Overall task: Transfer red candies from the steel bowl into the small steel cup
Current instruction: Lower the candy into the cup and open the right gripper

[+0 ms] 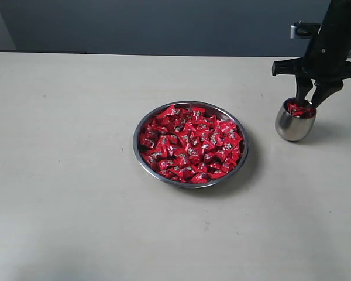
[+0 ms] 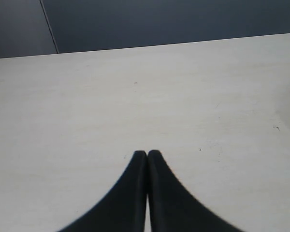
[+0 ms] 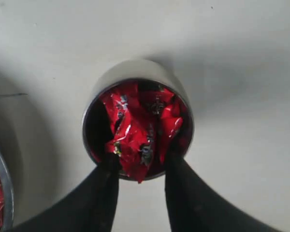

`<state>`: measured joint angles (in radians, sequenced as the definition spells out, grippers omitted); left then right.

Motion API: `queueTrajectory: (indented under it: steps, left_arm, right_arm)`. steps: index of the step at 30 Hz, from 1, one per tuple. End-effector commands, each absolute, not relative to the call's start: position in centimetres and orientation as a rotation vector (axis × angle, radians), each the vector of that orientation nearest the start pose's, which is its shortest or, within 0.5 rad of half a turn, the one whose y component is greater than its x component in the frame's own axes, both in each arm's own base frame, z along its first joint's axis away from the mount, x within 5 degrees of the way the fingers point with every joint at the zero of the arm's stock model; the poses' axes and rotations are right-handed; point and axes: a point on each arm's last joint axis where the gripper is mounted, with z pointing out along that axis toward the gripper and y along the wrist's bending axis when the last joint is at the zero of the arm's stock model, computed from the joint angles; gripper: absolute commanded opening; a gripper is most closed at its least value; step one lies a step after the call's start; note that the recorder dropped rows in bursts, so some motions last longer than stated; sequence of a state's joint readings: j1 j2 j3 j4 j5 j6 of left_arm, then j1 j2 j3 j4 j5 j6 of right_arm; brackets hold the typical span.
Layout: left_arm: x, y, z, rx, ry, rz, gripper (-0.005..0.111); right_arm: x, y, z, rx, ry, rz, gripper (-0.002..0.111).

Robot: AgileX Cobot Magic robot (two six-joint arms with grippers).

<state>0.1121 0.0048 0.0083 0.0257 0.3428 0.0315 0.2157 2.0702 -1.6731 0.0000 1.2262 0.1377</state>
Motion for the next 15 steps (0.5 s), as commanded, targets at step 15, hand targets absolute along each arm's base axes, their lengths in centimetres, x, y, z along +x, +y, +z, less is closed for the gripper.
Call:
queueTrajectory:
  steps: [15]
  left_arm:
    - [5.3, 0.7, 18.3, -0.054, 1.819, 0.123, 0.0]
  right_arm:
    - [40.7, 9.8, 23.6, -0.069, 3.031, 0.215, 0.033]
